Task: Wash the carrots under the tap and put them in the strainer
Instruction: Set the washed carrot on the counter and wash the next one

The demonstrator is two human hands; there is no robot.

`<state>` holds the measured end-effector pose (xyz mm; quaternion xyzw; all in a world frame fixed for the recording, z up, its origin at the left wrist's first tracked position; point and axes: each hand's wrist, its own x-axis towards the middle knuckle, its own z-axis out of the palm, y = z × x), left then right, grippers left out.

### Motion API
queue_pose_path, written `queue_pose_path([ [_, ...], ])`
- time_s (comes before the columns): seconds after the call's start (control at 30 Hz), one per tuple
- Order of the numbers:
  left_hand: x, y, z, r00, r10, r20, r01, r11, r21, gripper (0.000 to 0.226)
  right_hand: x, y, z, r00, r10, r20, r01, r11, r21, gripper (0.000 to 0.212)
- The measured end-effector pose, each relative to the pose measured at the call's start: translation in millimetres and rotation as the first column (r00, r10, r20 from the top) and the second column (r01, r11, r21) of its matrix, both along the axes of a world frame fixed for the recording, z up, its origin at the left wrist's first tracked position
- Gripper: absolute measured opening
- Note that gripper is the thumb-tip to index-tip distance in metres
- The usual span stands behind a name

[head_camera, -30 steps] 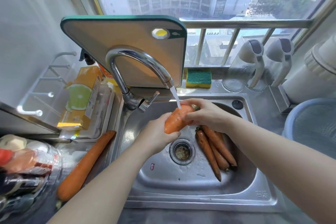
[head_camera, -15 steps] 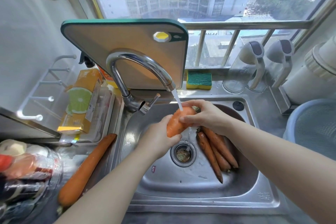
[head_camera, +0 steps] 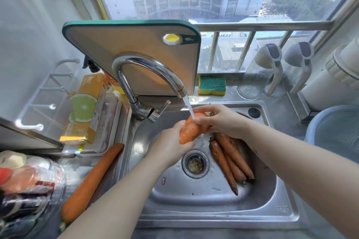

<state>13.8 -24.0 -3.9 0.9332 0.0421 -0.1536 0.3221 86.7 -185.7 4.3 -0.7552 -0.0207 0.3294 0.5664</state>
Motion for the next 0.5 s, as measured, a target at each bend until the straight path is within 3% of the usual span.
queue_pose_path([
  [0.1, 4.9, 2.6, -1.8, 1.000, -0.006, 0.012, 0.005, 0.999, 0.034, 0.063, 1.0, 4.8, -1.2, 0.991, -0.051, 0.121, 0.060, 0.996, -0.072, 0.042],
  [0.23, 7.9, 5.0, -1.7, 1.000, -0.031, -0.002, 0.031, 1.000, 0.005, 0.066, 5.5, -1.9, 4.4, 0.995, -0.032, -0.091, 0.038, 0.997, 0.063, 0.046],
  [0.37, 11.5, 1.3, -0.4, 0.999, -0.034, 0.033, 0.033, 0.998, 0.044, 0.063, 6.2, 3.2, 3.6, 0.995, -0.082, 0.062, 0.084, 0.996, -0.037, 0.046],
  [0.5, 12.8, 1.8, 0.1, 0.998, -0.047, 0.033, 0.046, 0.999, 0.023, 0.064, 10.1, -2.5, 9.4, 0.998, -0.021, -0.062, 0.023, 0.999, 0.036, 0.043],
])
